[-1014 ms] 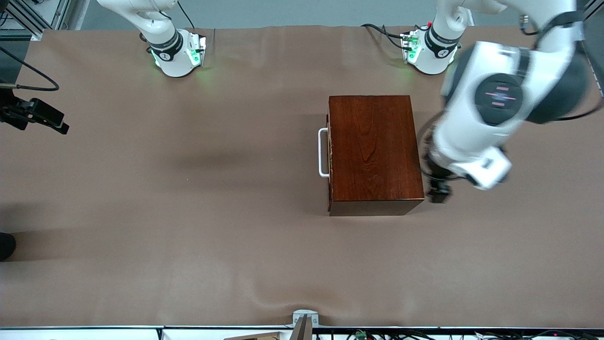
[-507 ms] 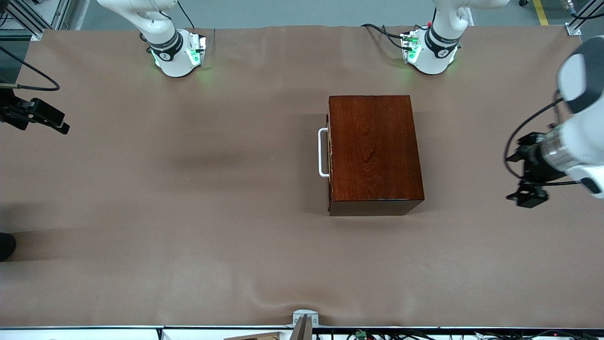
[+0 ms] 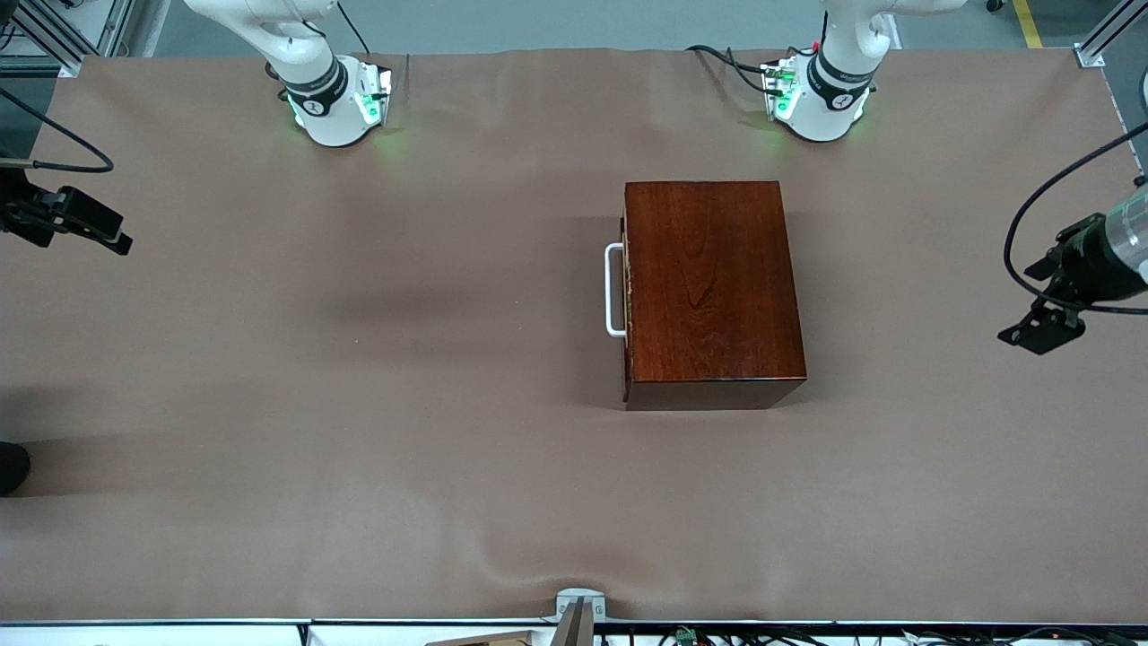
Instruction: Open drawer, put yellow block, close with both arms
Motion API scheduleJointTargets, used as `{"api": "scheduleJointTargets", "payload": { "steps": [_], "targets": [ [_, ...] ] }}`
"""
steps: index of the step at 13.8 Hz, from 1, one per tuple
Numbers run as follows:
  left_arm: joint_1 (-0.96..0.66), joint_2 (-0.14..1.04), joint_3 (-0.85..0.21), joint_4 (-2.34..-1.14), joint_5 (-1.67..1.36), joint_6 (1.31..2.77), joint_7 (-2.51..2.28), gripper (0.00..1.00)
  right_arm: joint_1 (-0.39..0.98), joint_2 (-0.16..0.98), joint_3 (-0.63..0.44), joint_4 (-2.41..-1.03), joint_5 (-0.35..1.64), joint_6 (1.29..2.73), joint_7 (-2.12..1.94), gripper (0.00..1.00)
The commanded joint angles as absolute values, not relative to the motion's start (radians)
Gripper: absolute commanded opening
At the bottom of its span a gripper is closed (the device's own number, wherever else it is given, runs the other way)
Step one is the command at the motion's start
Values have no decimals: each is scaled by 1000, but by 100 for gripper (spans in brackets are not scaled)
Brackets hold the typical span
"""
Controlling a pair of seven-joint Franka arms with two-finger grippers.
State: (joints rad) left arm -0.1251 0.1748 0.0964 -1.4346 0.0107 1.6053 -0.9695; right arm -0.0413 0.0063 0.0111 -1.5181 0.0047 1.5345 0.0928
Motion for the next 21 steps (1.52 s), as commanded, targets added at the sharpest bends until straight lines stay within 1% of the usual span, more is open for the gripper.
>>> {"api": "scheduleJointTargets", "payload": {
  "steps": [1, 2, 3, 4, 13, 15, 21],
  "targets": [
    [-74, 42, 63, -1569, -2, 1598, -763, 100, -58, 2, 25, -1513, 0, 1525, 90, 100],
    [-36, 11, 22, -1603, -2, 1598, -693, 100, -58, 2, 25, -1513, 0, 1525, 91, 100],
    [-2, 2, -12, -1612, -2, 1595, -633, 100, -58, 2, 25, -1513, 0, 1525, 91, 100],
    [5, -8, -23, -1611, -2, 1580, -577, 100, -58, 2, 25, -1513, 0, 1525, 91, 100],
    [0, -32, -35, -1582, 6, 1528, -79, 100, -58, 2, 25, -1513, 0, 1525, 91, 100],
    [0, -32, -49, -1568, 15, 1496, -48, 100, -58, 2, 25, -1513, 0, 1525, 91, 100],
    [3, -22, -63, -1566, 17, 1485, 2, 100, -58, 2, 25, -1513, 0, 1525, 91, 100]
  ]
}}
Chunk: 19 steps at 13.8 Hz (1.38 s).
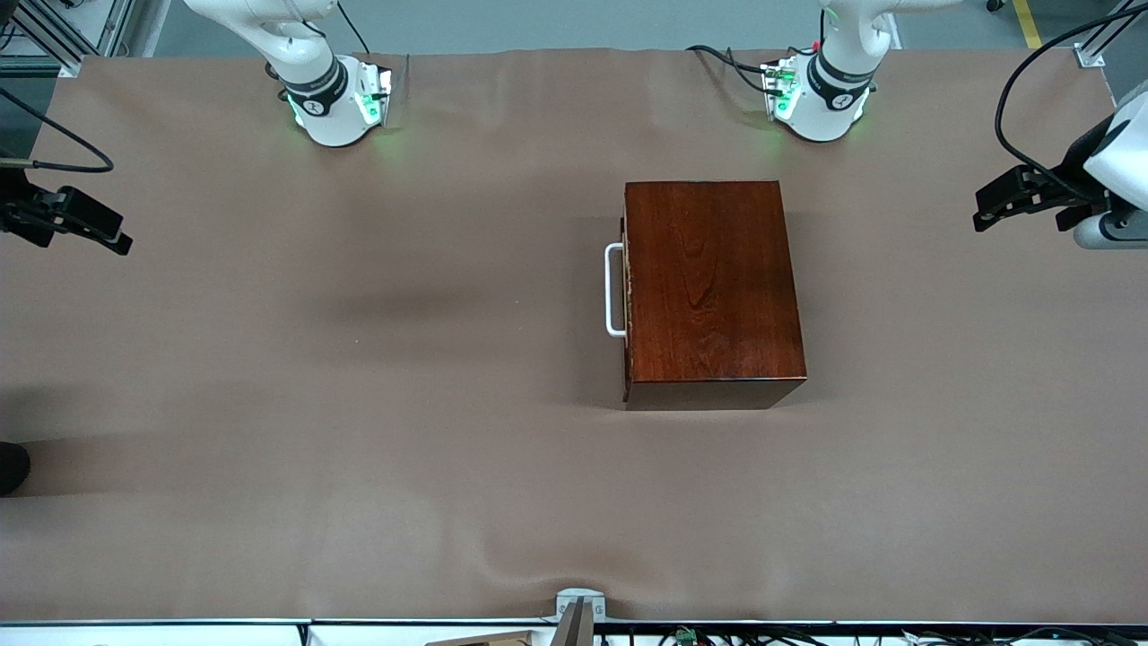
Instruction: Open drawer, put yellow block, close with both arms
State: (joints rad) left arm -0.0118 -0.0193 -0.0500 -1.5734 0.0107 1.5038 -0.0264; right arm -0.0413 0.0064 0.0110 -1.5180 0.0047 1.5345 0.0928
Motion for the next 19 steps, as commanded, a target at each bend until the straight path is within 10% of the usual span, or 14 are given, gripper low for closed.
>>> {"api": "scheduleJointTargets", "payload": {
  "steps": [1, 19],
  "targets": [
    [-3, -15, -61, -1565, 15, 1488, 2, 100, -58, 2, 25, -1513, 0, 1525, 91, 100],
    [2, 6, -61, -1563, 12, 1491, 3, 100, -58, 2, 25, -1511, 0, 1525, 92, 100]
  ]
}}
